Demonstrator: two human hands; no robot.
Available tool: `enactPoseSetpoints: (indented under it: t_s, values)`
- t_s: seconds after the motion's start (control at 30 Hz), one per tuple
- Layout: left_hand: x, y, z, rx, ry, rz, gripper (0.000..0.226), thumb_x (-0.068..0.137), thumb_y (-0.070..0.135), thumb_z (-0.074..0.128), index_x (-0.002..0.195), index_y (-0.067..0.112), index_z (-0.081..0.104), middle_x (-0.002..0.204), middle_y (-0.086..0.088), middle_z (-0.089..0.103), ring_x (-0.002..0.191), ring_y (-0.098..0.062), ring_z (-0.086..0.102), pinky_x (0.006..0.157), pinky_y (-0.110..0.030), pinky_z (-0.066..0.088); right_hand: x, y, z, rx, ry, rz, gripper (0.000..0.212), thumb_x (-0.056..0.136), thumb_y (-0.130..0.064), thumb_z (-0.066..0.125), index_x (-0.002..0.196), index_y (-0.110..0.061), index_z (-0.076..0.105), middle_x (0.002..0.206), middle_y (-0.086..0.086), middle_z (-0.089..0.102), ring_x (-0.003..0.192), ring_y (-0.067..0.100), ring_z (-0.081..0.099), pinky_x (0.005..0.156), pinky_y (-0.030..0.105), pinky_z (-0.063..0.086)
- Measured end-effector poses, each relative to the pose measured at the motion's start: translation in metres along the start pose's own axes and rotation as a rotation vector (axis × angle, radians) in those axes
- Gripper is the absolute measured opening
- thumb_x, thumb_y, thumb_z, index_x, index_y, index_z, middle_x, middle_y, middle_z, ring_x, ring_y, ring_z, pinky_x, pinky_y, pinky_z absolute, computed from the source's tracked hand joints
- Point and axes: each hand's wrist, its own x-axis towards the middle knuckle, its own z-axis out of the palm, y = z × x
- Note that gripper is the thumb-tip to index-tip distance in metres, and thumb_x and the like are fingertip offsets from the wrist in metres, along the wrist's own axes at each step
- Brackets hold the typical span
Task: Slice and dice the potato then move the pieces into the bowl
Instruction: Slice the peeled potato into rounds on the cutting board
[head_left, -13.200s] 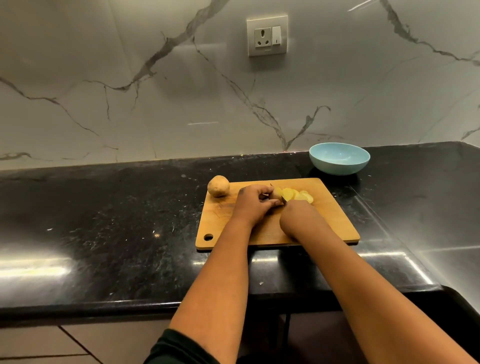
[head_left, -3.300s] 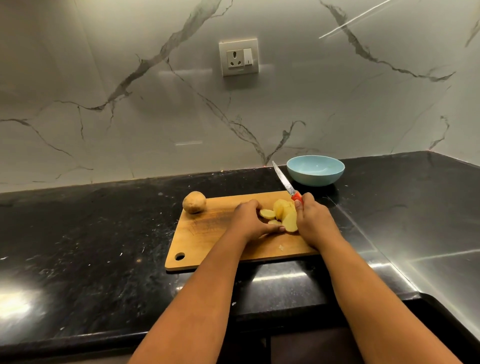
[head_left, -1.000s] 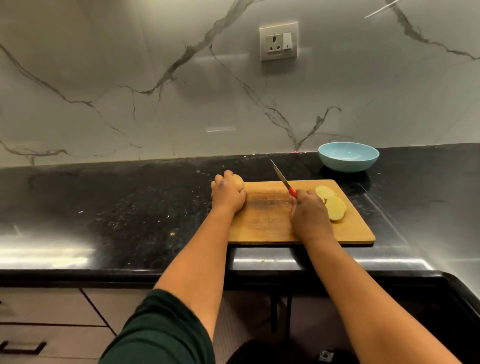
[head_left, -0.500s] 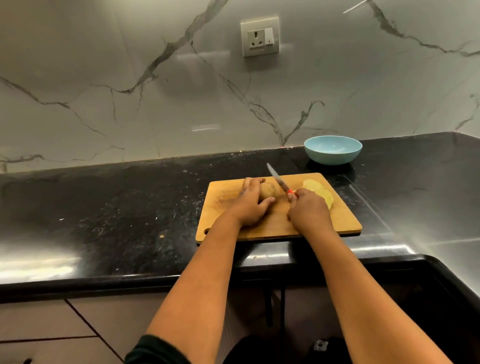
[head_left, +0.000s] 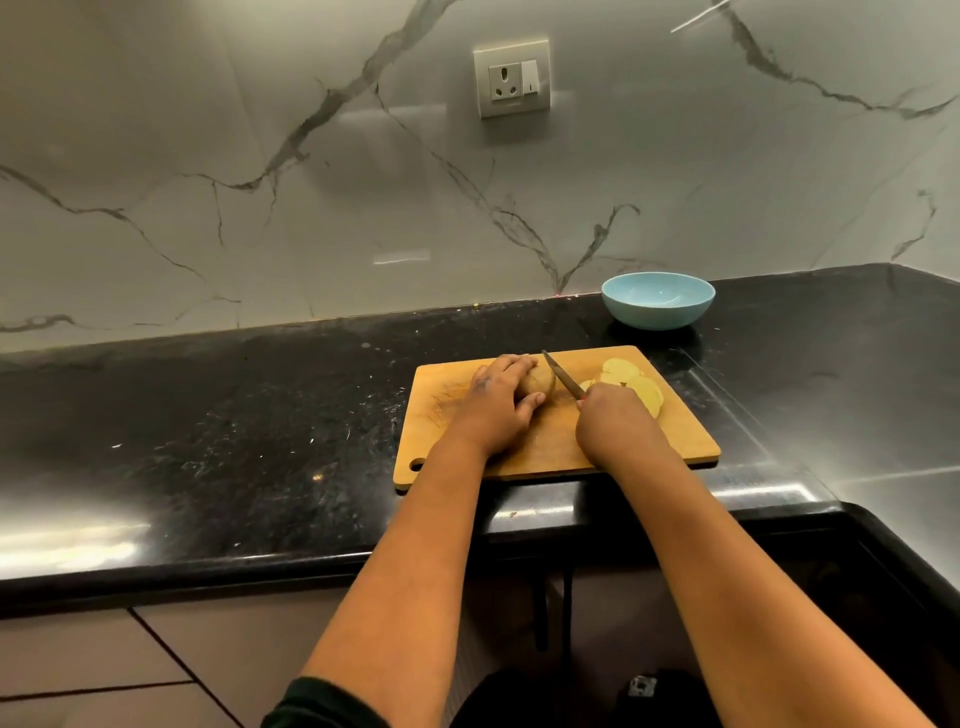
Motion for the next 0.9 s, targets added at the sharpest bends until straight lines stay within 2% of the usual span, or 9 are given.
enactPoseSetpoints:
  t_s: [0.33,0.47,0.5,0.6,0.77,0.9]
  values:
    - [0.004,-0.007,-0.002,0.016,-0.007,0.034,0.058,0.096,0.032,0.06,0.15,0.02,0.04,0.148,0.004,0.041,0.135,-0.018,0.036,0.113,-0.034,0.031,-0.005,-0.008,0.001,-0.088,0.052,-0.036,0.03,0.097,-0.01,0.049,0.127,-0.009,0.055,0.125,0.013,0.057,0.109,0.026,0.059,0.084,0.032,0.05]
    - [0.006,-0.008,-0.002,0.023,-0.005,0.062,0.057,0.096,0.03,0.06,0.149,0.02,0.041,0.147,0.003,0.042,0.134,-0.02,0.038,0.113,-0.034,0.031,0.005,-0.015,0.006,-0.122,0.02,-0.074,0.026,0.097,-0.011,0.049,0.121,-0.008,0.058,0.111,0.012,0.059,0.092,0.021,0.056,0.072,0.028,0.042]
    - [0.006,-0.008,-0.002,0.027,-0.004,0.06,0.057,0.096,0.03,0.06,0.149,0.019,0.042,0.147,0.003,0.042,0.133,-0.02,0.038,0.112,-0.034,0.031,0.009,-0.018,0.005,-0.155,-0.019,-0.089,0.027,0.096,-0.011,0.05,0.121,-0.007,0.059,0.109,0.012,0.059,0.091,0.022,0.056,0.073,0.029,0.044]
    - [0.007,-0.006,0.0,0.023,0.007,0.044,0.056,0.096,0.03,0.06,0.148,0.018,0.042,0.147,0.003,0.042,0.133,-0.021,0.038,0.112,-0.035,0.032,0.014,-0.024,-0.004,-0.266,-0.104,-0.132,0.034,0.094,-0.01,0.054,0.128,-0.005,0.055,0.12,0.013,0.058,0.105,0.026,0.058,0.085,0.033,0.049]
    - [0.004,-0.005,0.0,0.006,0.015,0.045,0.055,0.096,0.03,0.061,0.147,0.019,0.044,0.145,0.003,0.044,0.132,-0.02,0.038,0.111,-0.034,0.033,0.014,-0.02,-0.008,-0.398,-0.196,-0.187,0.039,0.092,-0.008,0.056,0.131,-0.007,0.054,0.122,0.013,0.056,0.105,0.026,0.056,0.088,0.034,0.047]
    - [-0.001,-0.005,-0.001,-0.001,0.026,0.031,0.055,0.095,0.032,0.061,0.146,0.021,0.045,0.144,0.004,0.045,0.131,-0.021,0.041,0.11,-0.034,0.034,0.007,-0.017,-0.005,-0.331,-0.211,-0.126,0.045,0.093,-0.009,0.055,0.137,-0.007,0.048,0.129,0.015,0.052,0.114,0.03,0.054,0.093,0.038,0.047]
